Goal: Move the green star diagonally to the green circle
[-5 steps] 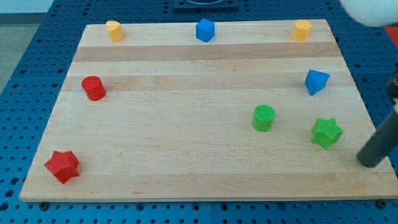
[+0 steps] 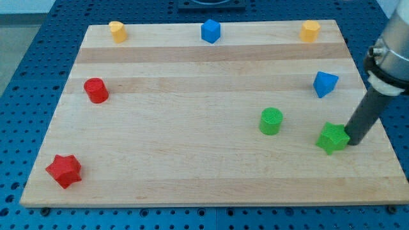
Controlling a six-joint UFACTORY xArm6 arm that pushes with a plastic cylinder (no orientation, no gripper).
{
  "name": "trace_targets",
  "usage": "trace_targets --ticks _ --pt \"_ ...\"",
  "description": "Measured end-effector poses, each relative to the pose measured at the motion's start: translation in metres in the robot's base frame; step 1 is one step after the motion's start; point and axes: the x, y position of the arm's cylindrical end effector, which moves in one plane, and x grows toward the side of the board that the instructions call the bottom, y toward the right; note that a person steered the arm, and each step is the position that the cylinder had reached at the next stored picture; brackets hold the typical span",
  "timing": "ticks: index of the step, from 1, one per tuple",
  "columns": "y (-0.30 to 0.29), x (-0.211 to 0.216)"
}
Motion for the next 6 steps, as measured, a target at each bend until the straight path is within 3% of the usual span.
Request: trace_targets --ticks 3,6 --pt "-0.065 0.007" --pt "-0.165 0.008"
